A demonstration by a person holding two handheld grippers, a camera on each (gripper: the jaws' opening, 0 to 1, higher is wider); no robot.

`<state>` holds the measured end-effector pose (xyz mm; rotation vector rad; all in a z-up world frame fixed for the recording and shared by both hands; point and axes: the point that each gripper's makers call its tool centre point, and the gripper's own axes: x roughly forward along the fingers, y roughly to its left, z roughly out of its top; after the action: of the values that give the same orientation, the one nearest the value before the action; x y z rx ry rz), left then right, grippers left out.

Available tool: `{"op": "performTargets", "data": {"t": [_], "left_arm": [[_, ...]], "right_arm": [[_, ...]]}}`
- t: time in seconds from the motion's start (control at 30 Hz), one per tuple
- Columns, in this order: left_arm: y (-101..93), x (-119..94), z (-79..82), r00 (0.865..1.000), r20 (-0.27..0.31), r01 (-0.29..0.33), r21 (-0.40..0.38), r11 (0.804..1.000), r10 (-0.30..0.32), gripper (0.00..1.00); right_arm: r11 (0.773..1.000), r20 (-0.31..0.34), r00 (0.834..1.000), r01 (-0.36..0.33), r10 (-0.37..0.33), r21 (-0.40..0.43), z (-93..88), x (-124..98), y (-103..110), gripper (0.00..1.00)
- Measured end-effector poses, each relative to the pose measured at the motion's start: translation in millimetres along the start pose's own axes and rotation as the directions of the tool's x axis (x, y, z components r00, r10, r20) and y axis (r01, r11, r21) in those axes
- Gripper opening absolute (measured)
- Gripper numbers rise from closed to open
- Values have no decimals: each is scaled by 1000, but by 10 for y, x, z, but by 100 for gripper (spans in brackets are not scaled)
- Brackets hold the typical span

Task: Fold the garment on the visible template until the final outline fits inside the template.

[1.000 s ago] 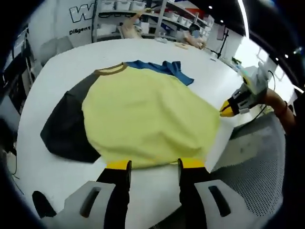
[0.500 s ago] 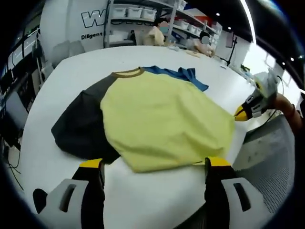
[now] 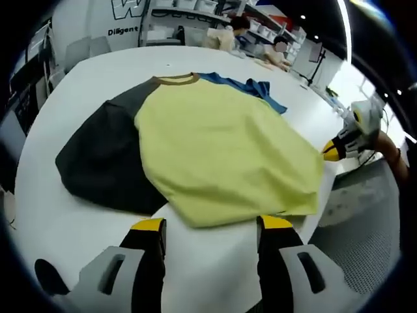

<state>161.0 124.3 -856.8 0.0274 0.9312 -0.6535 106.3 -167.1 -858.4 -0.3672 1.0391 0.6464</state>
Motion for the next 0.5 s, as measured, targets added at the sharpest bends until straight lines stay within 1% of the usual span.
{"op": "performTargets", "data": {"t": [0.07,0.13,0.2,0.27,0.33,0.37,0.43,0.47,0.5], "left_arm": [[-50,-5,35,1000,13,26,72,997,-27,48],[-63,17,31,999,19,25,77,997,-27,47],[-73,39,19,999,10,36,81,996,-37,42],[-116,45,69,998,32,57,135,989,-62,40],[-101,57,61,998,25,49,137,989,-53,38],[-77,69,37,999,11,44,153,987,-46,35],[-76,65,31,999,4,44,165,985,-45,27],[-74,55,49,999,12,43,166,985,-45,22],[-82,37,92,998,29,45,160,986,-51,15]], "right_arm": [[1000,1,1000,1,-1,1,0,1,5,0],[1000,-1,1000,0,0,0,-7,4,11,0],[1000,-4,1000,1,-1,0,-12,6,10,0],[1000,-4,1000,1,-1,-2,-9,7,7,0],[1000,-5,1000,1,-1,-3,-9,8,6,0],[1000,-5,1000,0,0,0,-12,10,5,0],[1000,-5,1000,1,-1,5,-14,8,4,0],[1000,-5,1000,1,-1,5,-13,6,4,0],[1000,-4,1000,1,-1,4,-10,5,4,0]]}}
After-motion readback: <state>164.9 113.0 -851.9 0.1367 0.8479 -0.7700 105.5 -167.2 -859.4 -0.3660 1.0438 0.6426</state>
